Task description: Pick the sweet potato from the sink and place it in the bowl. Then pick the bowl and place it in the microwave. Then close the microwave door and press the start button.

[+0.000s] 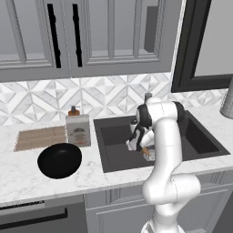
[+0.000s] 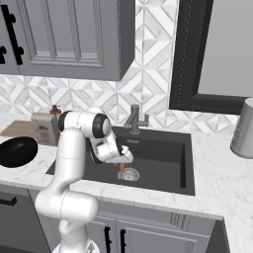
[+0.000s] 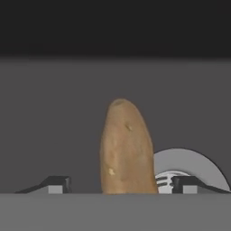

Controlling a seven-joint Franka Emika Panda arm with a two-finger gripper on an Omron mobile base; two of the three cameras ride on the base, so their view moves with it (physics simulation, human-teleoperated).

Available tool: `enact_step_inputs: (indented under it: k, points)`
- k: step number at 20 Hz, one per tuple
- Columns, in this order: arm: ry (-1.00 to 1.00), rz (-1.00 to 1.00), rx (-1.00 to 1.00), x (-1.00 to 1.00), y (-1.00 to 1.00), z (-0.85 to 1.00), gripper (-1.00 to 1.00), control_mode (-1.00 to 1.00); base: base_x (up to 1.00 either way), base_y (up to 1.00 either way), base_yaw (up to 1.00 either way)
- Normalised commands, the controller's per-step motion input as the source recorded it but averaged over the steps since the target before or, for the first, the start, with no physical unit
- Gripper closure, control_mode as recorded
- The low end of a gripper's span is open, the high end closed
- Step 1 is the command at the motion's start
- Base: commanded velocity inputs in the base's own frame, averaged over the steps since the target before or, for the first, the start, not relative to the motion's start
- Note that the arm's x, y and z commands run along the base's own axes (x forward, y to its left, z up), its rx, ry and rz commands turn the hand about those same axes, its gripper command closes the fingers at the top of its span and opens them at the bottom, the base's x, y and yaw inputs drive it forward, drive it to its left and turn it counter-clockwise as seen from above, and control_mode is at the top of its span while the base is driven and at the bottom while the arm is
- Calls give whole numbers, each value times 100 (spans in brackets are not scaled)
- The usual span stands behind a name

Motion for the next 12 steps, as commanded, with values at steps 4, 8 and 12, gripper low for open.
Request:
enact_step_inputs:
  k: [4, 8, 12]
  points:
    - [0, 0, 0, 3, -14, -45, 100, -100, 0, 0, 0]
    - [0, 0, 0, -20, -20, -41, 100, -100, 0, 0, 0]
    - [-11, 0, 0, -59, 0, -7, 100, -100, 0, 0, 0]
